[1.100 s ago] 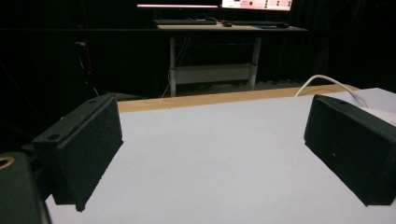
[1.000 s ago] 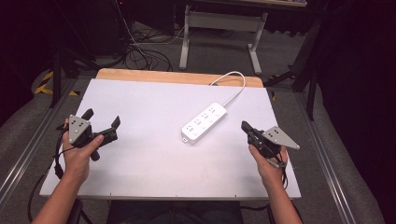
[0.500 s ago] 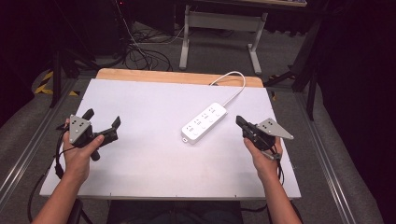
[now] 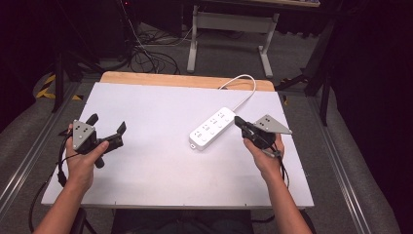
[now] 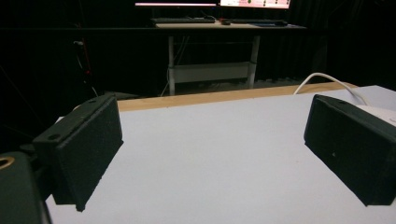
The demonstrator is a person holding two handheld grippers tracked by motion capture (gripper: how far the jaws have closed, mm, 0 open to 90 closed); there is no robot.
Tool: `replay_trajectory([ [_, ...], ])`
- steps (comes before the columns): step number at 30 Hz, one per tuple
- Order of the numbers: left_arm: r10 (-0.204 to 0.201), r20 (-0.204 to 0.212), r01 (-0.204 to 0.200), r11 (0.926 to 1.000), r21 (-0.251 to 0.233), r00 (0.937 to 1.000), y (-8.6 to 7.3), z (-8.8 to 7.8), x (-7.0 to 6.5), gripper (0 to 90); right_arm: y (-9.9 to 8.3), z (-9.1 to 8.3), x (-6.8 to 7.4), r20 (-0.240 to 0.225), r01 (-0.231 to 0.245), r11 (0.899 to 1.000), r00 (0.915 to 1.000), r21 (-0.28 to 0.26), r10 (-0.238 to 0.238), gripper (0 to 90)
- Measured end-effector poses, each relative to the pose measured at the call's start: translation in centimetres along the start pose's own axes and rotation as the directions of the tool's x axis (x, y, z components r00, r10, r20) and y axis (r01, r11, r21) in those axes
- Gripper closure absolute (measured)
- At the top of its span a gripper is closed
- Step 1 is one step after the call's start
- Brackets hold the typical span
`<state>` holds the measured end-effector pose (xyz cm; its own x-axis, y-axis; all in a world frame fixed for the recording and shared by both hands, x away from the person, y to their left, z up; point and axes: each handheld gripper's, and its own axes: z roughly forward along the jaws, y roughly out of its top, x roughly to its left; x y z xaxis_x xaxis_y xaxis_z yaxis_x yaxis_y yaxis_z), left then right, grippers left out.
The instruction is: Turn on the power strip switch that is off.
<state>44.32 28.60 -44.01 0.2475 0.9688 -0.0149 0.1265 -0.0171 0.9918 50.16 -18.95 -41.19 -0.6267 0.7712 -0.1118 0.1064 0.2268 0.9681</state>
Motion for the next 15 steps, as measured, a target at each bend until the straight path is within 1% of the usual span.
replay_trajectory([
  [2,0.0,0.0,0.0,1.0,0.0,1.0,0.0,0.0,0.0,5.0,0.2,0.6,0.3,-0.009,0.004,1.0,0.9999,0.016,-0.003,90.0],
  [7,0.001,0.001,-0.001,1.0,0.001,1.0,0.0,0.0,0.0,5.1,0.4,1.7,0.5,-0.027,0.013,0.999,0.9996,0.034,-0.012,90.0],
  [15,0.002,0.002,-0.002,1.0,0.004,1.0,0.0,0.0,0.0,5.2,0.5,3.0,1.0,-0.045,0.024,0.998,0.9987,0.063,-0.022,90.0],
])
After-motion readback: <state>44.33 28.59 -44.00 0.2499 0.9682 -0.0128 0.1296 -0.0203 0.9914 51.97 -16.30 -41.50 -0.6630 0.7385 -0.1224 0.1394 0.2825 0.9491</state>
